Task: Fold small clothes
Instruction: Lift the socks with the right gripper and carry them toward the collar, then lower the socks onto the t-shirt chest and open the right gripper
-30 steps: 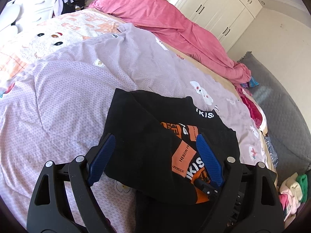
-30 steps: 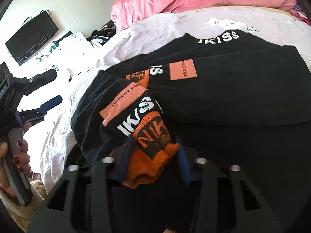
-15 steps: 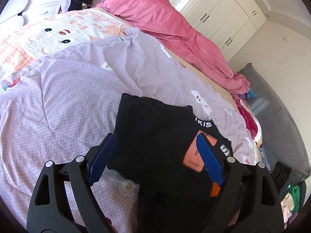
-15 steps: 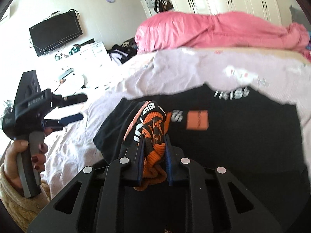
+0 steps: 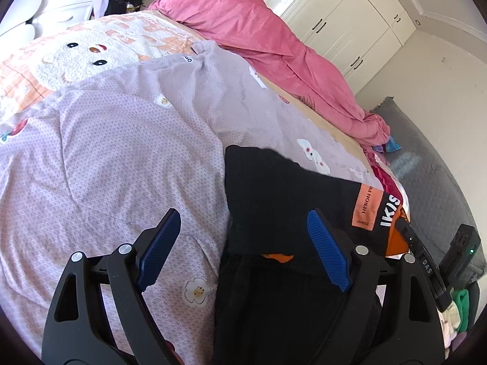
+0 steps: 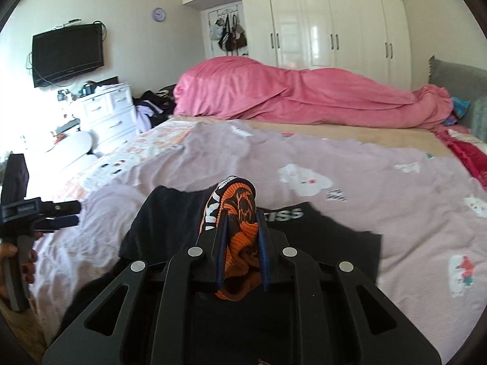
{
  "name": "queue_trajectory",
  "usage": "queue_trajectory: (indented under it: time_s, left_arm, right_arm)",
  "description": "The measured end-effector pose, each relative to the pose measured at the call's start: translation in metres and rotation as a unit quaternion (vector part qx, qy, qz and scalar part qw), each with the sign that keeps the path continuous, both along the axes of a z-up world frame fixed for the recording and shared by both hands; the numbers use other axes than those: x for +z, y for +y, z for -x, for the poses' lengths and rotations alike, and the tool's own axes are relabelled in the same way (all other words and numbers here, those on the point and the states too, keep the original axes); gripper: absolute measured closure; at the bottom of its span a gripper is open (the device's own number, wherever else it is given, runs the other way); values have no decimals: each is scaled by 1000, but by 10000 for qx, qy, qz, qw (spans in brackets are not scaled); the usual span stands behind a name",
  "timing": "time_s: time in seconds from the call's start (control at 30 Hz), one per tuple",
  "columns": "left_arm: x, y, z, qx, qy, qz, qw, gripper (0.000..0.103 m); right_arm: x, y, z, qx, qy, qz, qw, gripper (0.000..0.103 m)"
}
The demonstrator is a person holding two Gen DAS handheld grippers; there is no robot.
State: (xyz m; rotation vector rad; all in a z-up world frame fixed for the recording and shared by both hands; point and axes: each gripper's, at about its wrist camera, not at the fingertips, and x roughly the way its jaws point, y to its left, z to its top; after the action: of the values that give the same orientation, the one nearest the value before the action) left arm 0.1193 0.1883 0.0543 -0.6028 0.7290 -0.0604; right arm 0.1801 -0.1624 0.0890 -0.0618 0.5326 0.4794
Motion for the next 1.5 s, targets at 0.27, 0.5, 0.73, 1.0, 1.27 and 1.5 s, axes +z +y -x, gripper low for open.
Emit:
queue_trajectory:
  time_s: [0.27, 0.5, 0.73, 1.0, 1.27, 1.5]
  left_arm:
    - [-4, -13, -7, -160, 89, -125, 9998, 26]
    - [-4, -51, -36, -577, 183, -716, 9956, 26]
    - [-19, -100, -74, -1161, 338, -1324, 9838, 26]
    - [-48, -118, -100, -1492, 743, -1656, 9720, 26]
    - [-60, -120, -99, -1515, 914, -1734, 9688, 26]
    - [-64, -122, -97, -1531, 978, -1765, 9674, 26]
  right_arm:
    - [-23, -24, -4, -208, 157, 52, 9996, 86]
    - [-39, -39, -9, -327, 385, -49, 9987, 86]
    - [-50, -51, -17, -409, 583, -117, 9974, 86]
    - [-57, -58, -21, -628, 616, 27, 9961, 77]
    - [-64, -73, -27, -989, 820, -78, 9917, 77]
    - [-73, -30, -15, -318, 902, 270, 9950, 62]
